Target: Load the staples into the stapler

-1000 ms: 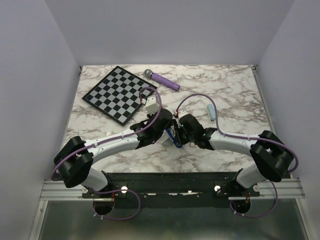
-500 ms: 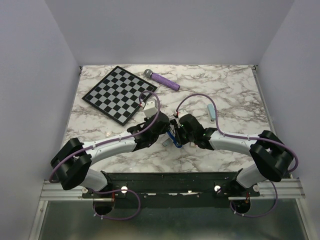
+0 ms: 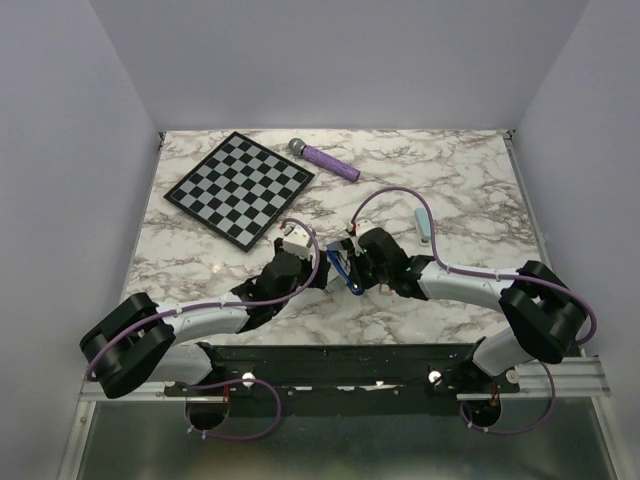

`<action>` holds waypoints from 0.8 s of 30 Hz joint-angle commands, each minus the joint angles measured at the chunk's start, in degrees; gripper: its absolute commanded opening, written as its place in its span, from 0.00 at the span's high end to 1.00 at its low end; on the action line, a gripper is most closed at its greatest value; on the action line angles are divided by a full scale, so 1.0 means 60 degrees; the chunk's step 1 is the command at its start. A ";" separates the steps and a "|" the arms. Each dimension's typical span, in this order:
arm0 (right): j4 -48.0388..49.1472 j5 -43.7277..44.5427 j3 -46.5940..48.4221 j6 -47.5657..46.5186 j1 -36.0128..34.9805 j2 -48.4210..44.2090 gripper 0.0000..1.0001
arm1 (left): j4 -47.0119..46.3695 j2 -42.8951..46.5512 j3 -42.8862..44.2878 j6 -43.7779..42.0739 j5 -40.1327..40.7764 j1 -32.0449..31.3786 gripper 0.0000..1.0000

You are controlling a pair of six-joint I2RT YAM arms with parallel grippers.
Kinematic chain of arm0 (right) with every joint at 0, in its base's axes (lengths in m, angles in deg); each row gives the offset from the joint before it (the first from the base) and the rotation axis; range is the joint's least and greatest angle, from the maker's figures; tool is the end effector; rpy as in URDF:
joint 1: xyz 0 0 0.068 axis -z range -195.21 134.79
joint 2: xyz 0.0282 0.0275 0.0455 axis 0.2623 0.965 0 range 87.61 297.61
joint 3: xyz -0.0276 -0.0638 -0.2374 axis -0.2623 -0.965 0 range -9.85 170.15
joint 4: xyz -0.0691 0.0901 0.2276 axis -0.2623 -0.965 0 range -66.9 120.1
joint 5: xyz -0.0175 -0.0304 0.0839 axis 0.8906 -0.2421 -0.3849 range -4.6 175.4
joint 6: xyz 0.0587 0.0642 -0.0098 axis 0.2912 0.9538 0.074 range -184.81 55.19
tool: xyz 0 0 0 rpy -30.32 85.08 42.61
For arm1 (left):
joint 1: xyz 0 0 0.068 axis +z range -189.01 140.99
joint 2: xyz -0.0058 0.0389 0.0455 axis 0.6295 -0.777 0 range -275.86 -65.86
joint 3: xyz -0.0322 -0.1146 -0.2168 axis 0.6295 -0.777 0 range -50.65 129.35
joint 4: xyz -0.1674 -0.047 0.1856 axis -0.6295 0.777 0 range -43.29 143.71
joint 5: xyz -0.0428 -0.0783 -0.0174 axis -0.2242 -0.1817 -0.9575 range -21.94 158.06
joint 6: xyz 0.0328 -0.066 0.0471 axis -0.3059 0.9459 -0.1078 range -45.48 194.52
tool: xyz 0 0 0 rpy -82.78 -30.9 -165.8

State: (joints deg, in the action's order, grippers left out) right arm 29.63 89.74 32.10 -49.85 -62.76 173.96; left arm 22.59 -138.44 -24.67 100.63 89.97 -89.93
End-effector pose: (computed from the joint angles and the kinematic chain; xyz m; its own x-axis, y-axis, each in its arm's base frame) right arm 0.2229 0.2349 0.1206 -0.6405 -0.3190 -0.6986 -0.5530 0.8227 0.1314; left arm 0.2056 -0.2072 0.1532 -0.4376 -0.1088 -0.8926 0.3455 0.8961 -0.2786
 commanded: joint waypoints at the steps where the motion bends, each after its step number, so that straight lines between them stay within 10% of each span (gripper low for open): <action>1: -0.0375 -0.0284 -0.0005 -0.0457 -0.0029 0.0052 0.76 | -0.3710 0.0114 -0.0915 -0.3849 -0.2271 0.0326 0.12; 9: -0.0815 -0.0385 0.0127 -0.1160 -0.0029 -0.0123 0.77 | -0.4009 -0.0794 -0.0202 -0.6618 -0.7237 0.2316 0.08; 24: -0.0874 -0.0679 0.0156 -0.1644 -0.0029 -0.0240 0.77 | 0.4005 -0.2655 0.4151 -1.0811 -1.1516 0.3344 0.06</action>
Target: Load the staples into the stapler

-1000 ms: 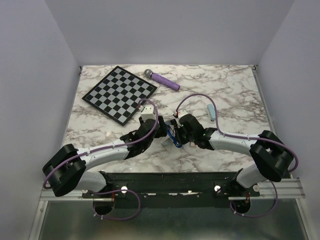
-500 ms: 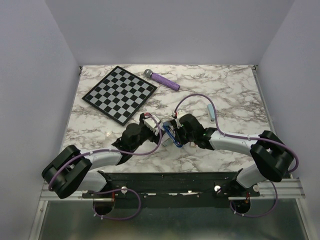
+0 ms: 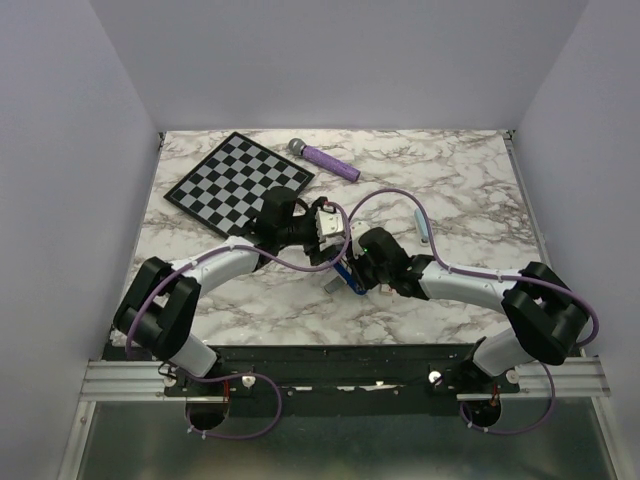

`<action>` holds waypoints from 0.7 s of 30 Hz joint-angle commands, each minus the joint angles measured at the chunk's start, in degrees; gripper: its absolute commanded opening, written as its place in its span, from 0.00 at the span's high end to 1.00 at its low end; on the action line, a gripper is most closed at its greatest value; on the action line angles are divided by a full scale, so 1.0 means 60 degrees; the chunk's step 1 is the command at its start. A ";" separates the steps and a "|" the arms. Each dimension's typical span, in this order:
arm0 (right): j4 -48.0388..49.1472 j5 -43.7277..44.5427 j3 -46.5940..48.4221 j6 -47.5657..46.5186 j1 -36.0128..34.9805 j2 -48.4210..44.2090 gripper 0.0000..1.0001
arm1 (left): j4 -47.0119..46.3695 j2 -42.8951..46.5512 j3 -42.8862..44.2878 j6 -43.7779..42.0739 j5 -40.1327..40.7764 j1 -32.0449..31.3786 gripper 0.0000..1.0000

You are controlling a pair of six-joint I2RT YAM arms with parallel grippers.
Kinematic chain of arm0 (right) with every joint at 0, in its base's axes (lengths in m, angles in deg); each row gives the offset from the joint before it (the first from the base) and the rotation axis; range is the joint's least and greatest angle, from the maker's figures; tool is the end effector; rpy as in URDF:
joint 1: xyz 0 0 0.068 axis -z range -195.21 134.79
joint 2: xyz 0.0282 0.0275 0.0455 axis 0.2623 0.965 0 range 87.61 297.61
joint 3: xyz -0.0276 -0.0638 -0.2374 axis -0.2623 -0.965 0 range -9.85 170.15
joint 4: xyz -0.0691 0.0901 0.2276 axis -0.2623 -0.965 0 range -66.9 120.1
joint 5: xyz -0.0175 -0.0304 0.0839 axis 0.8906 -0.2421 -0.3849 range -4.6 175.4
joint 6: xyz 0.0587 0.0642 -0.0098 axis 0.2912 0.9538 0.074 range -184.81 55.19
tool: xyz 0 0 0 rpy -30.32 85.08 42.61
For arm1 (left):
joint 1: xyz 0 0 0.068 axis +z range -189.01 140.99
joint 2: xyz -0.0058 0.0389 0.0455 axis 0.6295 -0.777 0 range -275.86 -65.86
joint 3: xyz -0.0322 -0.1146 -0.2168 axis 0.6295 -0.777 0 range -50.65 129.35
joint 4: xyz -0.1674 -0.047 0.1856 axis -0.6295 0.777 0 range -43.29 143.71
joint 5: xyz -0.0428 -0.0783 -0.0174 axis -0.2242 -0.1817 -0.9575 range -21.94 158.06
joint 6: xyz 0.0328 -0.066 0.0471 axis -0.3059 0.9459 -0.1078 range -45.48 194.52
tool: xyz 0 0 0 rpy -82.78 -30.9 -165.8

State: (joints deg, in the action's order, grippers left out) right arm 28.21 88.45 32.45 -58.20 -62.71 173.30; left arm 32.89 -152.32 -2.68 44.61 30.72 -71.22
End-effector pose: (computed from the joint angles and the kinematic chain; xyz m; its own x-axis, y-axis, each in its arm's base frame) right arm 0.2209 0.2350 0.1233 -0.5586 -0.4396 -0.7034 -0.6511 0.7578 0.0434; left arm 0.2726 -0.2272 0.1933 0.1378 0.3817 -0.9140 0.9476 0.2176 0.2338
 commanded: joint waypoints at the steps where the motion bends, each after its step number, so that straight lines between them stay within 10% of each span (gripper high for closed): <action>1: -0.0637 -0.0711 0.0083 -0.0267 -0.0036 -0.0146 0.77 | 0.2565 -0.0385 0.0661 -0.1562 -0.2135 0.0270 0.06; 11: -0.0593 -0.0918 0.0098 -0.0399 -0.0051 -0.0175 0.77 | 0.6374 -0.2025 0.2860 -0.3670 -0.4000 0.0548 0.14; 21: -0.0578 -0.0933 0.0098 -0.0443 -0.0036 -0.0161 0.78 | 0.5424 -0.2216 0.2801 -0.3687 -0.4366 0.0548 0.15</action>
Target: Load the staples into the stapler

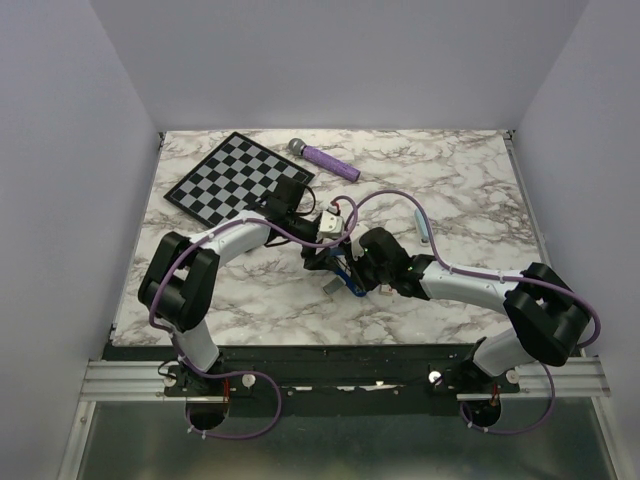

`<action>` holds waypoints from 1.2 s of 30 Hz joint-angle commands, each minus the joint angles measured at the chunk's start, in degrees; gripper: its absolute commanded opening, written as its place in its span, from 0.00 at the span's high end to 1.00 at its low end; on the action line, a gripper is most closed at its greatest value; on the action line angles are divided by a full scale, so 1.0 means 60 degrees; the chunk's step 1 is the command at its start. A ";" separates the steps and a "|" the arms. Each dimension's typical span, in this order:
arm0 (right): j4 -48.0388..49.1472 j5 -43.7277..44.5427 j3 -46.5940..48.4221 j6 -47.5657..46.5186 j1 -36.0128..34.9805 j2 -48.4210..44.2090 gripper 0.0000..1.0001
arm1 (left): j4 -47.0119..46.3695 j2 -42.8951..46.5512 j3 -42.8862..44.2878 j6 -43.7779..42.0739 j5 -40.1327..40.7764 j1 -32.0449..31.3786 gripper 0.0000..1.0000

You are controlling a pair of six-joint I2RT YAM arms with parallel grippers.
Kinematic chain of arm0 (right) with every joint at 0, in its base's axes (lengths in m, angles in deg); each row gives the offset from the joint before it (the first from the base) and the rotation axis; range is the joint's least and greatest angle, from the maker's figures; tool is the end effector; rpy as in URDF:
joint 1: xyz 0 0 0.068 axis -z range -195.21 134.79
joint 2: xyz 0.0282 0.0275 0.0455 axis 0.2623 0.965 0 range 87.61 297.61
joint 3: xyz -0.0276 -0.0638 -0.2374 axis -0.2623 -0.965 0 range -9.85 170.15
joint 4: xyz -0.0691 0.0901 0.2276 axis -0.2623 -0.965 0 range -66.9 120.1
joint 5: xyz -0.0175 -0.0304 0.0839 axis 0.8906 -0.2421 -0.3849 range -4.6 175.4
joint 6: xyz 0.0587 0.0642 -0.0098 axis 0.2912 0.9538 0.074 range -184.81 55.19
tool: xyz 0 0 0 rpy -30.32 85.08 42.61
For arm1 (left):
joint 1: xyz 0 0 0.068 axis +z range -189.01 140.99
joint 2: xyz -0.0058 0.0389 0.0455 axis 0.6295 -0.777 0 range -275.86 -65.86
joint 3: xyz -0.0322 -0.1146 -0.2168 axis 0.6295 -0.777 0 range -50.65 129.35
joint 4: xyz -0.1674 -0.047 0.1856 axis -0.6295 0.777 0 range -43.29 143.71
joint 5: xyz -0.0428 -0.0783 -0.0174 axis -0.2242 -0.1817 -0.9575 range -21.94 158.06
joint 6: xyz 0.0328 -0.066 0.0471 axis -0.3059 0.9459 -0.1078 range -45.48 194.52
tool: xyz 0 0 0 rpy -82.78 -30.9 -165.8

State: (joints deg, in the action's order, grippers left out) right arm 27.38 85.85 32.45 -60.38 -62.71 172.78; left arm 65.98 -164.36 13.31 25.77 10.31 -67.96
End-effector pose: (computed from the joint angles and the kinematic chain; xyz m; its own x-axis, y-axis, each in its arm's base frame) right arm 0.2173 0.2362 0.1244 -0.5377 -0.4726 -0.6982 -0.6942 0.7182 0.0484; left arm 0.2770 -0.2281 0.1702 0.0571 0.4269 -0.9025 0.9894 -0.1451 -0.0060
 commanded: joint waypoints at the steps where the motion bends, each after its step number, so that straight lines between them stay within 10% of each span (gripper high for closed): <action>1: -0.0440 -0.0499 0.0098 -0.0078 -0.0036 -0.0088 0.78 | -0.0120 -0.0239 0.0135 -0.0576 -0.1066 0.0006 0.16; 21: -0.0235 -0.0411 0.0244 -0.0458 -0.0051 0.0000 0.77 | 0.0304 0.0024 -0.0099 -0.0796 -0.0878 -0.0024 0.78; 36: 0.0365 -0.0133 -0.0004 -0.0797 -0.0036 -0.0117 0.61 | -0.0647 0.0904 -0.1007 0.0346 0.0763 -0.0024 1.00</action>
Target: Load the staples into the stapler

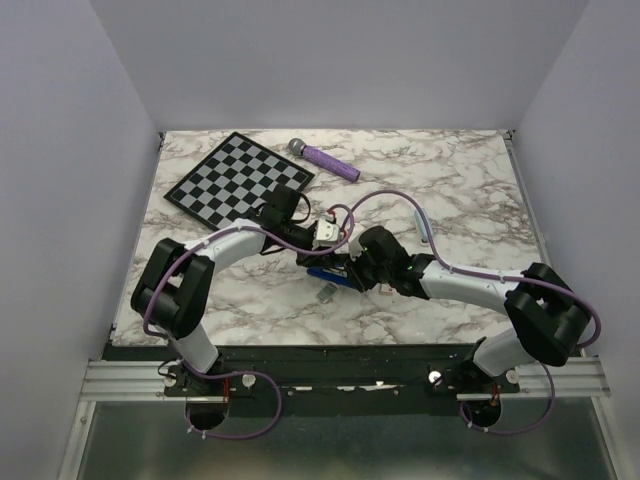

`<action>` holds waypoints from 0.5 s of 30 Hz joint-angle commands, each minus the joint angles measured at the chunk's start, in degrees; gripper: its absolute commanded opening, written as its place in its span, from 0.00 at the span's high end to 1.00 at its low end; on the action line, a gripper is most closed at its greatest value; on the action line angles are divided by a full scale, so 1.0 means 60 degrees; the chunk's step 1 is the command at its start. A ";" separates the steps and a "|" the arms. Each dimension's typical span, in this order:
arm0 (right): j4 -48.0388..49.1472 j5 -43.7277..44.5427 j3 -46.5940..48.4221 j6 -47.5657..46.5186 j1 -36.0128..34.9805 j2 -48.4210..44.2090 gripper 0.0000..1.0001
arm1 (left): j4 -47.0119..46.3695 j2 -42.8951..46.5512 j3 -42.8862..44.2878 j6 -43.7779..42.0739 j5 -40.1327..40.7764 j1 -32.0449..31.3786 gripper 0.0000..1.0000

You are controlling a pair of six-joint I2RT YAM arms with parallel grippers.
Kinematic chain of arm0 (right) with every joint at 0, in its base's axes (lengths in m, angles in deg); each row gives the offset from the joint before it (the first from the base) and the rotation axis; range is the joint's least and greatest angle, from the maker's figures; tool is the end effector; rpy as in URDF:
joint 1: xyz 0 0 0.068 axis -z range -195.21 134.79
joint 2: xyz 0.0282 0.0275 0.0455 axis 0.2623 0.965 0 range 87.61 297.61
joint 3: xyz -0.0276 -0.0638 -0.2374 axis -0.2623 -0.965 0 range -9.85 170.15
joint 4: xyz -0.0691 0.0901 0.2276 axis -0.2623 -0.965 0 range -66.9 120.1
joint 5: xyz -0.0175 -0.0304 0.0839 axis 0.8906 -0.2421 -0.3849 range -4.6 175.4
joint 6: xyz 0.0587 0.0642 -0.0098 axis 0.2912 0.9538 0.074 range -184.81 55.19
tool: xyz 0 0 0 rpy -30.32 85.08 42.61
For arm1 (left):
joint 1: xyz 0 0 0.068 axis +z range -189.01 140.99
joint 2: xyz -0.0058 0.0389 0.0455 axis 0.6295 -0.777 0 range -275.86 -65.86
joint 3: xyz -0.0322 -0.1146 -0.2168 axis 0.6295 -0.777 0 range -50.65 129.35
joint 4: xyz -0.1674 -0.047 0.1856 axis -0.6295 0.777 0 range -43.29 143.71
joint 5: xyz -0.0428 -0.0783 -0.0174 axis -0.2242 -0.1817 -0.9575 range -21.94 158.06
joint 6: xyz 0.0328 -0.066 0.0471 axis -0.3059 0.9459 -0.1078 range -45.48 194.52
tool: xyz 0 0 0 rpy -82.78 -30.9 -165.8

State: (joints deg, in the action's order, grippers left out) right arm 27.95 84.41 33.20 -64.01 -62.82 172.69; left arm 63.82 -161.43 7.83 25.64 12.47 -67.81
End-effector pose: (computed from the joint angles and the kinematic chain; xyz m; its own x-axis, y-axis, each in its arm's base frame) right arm 0.2180 0.2408 0.1302 -0.4801 -0.5054 -0.7170 -0.7403 0.6719 0.0220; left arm 0.2650 -0.2186 0.1592 0.0563 0.4548 -0.8888 0.9926 -0.1215 0.0007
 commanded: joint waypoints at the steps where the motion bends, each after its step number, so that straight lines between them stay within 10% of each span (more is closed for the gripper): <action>1: 0.0271 0.0107 -0.0158 -0.0163 -0.0018 -0.0132 0.61 | -0.0345 0.0430 -0.0166 0.0427 0.0476 -0.0064 1.00; 15: 0.1076 0.0809 -0.1152 0.0701 -0.0004 -0.1259 0.50 | -0.3053 0.1426 -0.1660 0.2053 0.3360 -0.0650 1.00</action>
State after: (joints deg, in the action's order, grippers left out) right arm 30.68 85.87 28.82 -62.52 -62.78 168.71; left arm 53.50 -155.27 -0.21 34.80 25.26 -70.80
